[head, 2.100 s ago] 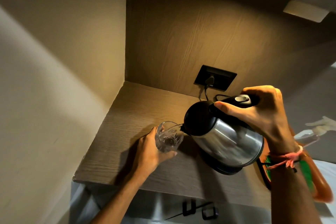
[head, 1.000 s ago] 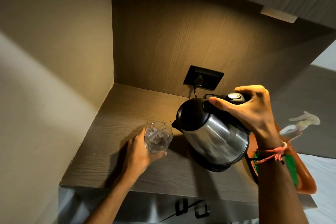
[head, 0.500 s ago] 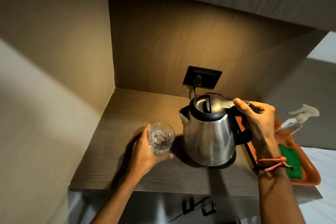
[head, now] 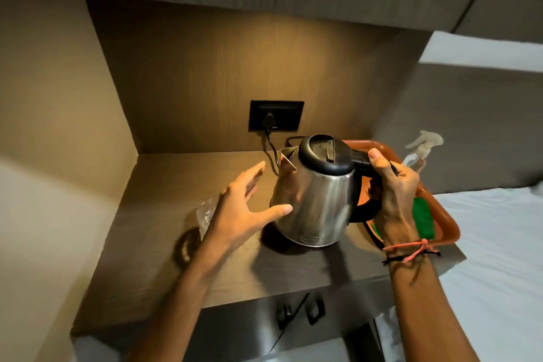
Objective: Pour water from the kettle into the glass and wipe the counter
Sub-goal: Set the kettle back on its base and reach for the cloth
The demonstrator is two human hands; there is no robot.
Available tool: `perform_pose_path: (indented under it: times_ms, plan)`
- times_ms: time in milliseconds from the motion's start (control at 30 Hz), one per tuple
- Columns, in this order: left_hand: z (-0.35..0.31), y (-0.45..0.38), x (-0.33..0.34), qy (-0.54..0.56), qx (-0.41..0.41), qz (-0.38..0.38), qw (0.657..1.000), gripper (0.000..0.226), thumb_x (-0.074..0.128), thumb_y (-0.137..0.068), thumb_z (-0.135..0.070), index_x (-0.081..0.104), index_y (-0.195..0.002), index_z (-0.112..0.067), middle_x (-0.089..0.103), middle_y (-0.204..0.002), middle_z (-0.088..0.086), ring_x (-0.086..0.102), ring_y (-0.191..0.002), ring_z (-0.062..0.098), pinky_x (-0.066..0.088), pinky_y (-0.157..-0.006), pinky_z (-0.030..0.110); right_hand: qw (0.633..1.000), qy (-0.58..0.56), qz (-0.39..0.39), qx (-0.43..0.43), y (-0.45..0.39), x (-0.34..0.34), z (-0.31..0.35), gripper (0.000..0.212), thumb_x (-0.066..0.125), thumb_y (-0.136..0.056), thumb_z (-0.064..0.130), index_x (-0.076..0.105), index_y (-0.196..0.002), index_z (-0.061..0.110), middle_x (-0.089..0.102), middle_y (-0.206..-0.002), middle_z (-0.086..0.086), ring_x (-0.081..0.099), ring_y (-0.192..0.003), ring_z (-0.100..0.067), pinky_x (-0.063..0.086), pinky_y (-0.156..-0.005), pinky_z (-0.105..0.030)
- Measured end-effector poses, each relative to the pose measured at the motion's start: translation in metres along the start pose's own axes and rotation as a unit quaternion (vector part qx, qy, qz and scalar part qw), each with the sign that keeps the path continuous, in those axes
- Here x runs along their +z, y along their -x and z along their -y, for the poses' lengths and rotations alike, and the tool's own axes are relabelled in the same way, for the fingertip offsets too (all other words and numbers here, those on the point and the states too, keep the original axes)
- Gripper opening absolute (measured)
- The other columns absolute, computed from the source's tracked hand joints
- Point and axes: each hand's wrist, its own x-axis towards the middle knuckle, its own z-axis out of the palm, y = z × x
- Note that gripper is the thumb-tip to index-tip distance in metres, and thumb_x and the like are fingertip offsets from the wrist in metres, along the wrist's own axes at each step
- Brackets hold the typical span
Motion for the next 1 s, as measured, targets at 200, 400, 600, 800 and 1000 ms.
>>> perform_pose_path:
  times_ms: [200,400,600,800,1000]
  plan:
    - [-0.003,-0.022,0.026,0.044,-0.021,0.054,0.997,0.099,0.096,-0.057,-0.031,0.051,-0.145,-0.032,0.054,-0.153,0.002,0.048,-0.144,0.014,0.038,-0.122,0.042,0.999,-0.014,0.032,-0.01,-0.026,-0.019,-0.006,0.034,0.081,-0.078,0.05,0.074,-0.056,0.025,0.051,-0.042,0.014,0.04,-0.039,-0.005,0.035,-0.042,-0.019]
    - [0.005,-0.036,0.052,0.099,-0.033,-0.006,0.995,0.088,0.098,-0.046,-0.029,0.063,-0.126,-0.044,0.063,-0.145,0.001,0.055,-0.139,0.015,0.045,-0.116,0.039,0.997,-0.047,0.062,-0.006,-0.055,-0.025,-0.017,0.035,0.085,-0.071,0.049,0.078,-0.068,0.015,0.055,-0.049,0.003,0.042,-0.042,-0.011,0.035,-0.043,-0.023]
    - [0.018,-0.04,0.058,0.092,-0.054,-0.013,0.994,0.079,0.099,-0.055,-0.017,0.068,-0.112,-0.061,0.072,-0.117,-0.034,0.06,-0.127,-0.006,0.05,-0.099,0.012,0.995,-0.071,0.066,-0.006,-0.068,-0.022,-0.045,0.082,0.086,-0.067,0.051,0.055,-0.071,-0.026,0.047,-0.049,-0.003,0.038,-0.041,-0.011,0.035,-0.042,-0.021]
    - [0.03,-0.038,0.062,0.08,-0.062,-0.028,0.995,0.086,0.095,-0.058,-0.007,0.059,-0.126,-0.046,0.072,-0.117,-0.03,0.061,-0.125,-0.007,0.051,-0.101,0.015,0.994,-0.067,0.09,0.007,-0.066,-0.024,-0.065,0.082,0.091,-0.063,0.065,0.057,-0.057,-0.009,0.045,-0.055,-0.007,0.036,-0.048,-0.017,0.034,-0.046,-0.024]
    - [0.034,-0.033,0.061,0.088,-0.063,-0.028,0.994,0.088,0.096,-0.055,-0.01,0.058,-0.128,-0.043,0.072,-0.114,-0.035,0.061,-0.121,-0.012,0.051,-0.096,0.01,0.994,-0.05,0.097,0.027,-0.063,-0.023,-0.067,0.054,0.089,-0.067,0.06,0.059,-0.045,0.021,0.044,-0.042,0.015,0.036,-0.039,-0.004,0.033,-0.041,-0.017]
